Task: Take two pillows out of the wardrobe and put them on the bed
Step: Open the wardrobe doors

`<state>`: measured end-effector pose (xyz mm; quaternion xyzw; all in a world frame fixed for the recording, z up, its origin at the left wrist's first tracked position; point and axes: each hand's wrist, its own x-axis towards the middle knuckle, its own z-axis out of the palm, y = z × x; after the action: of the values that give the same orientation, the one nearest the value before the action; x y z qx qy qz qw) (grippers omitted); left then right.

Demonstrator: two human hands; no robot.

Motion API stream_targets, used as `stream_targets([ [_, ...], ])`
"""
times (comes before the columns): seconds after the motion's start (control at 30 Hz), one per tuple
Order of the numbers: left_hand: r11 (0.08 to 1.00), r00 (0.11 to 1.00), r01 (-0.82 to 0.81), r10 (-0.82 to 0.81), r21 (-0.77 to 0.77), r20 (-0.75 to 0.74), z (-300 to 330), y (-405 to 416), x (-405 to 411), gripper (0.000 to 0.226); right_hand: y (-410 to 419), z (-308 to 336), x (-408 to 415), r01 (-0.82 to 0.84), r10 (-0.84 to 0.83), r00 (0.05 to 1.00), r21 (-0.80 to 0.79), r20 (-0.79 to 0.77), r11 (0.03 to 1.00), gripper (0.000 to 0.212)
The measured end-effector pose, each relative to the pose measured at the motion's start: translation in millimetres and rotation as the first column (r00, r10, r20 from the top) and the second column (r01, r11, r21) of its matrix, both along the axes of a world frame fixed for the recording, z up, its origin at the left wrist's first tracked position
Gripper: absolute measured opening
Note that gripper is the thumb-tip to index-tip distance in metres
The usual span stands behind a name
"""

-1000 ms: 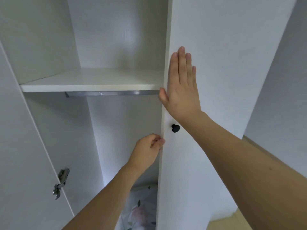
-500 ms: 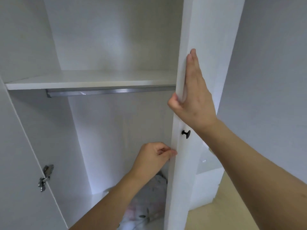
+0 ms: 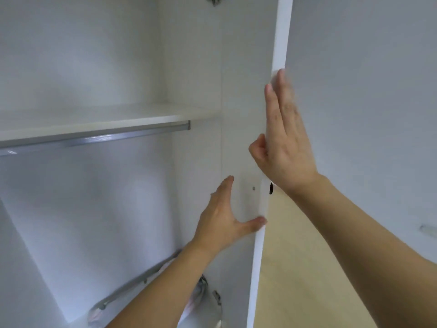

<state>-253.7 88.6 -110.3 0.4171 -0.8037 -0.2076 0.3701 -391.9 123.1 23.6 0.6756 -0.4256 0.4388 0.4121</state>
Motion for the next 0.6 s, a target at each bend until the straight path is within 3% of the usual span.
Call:
stream_targets([
  [0.2,0.994,0.999,-0.05,0.051,-0.093,0.005,-8.4,-3.2,-51.3,0.134,9.3,-9.0,-52.8,0.294,-0.293,0.954,0.006,-0.069,0.956,0.055],
  [0.6,0.991,0.998,-0.05,0.055,-0.127,0.037,-7.6,-11.6,-134.9,0.133,4.8,-18.7,-115.8,0.525,-0.525,0.851,0.042,-0.006,0.85,0.058],
])
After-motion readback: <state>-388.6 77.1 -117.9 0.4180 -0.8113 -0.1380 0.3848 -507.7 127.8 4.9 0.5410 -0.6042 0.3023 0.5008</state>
